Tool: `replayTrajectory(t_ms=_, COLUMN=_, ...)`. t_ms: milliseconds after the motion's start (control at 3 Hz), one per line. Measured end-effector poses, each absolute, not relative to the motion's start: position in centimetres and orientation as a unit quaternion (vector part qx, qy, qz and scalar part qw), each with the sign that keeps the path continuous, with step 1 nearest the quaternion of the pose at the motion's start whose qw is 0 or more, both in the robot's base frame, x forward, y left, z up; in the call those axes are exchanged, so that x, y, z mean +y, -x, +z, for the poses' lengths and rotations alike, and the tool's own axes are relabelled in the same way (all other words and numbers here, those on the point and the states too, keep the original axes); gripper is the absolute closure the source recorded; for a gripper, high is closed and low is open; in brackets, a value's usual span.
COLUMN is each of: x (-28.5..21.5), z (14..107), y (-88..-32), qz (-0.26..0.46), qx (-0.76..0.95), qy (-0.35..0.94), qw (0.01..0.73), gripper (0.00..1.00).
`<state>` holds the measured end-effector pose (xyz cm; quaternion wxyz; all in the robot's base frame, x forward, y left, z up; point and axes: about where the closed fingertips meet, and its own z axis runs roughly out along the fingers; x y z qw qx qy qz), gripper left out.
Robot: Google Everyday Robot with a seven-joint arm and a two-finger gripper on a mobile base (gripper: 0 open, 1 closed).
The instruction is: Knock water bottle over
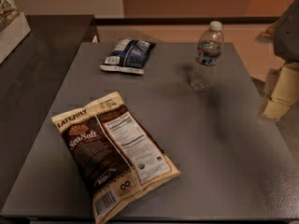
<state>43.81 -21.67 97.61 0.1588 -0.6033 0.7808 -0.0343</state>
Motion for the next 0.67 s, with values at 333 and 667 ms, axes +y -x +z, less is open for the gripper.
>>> replayTrajectory(t_ms=333, x=-21.6, z=97.7, y=-43.9, qz=-0.035, qx=0.781, qy=0.603, qw=0.16, gripper=0.0)
replayTrajectory(t_ms=667, x=-21.8, z=97.3, y=-45.3, qz=-0.028, qx=0.791, qy=0.585, qw=0.178, gripper=0.0)
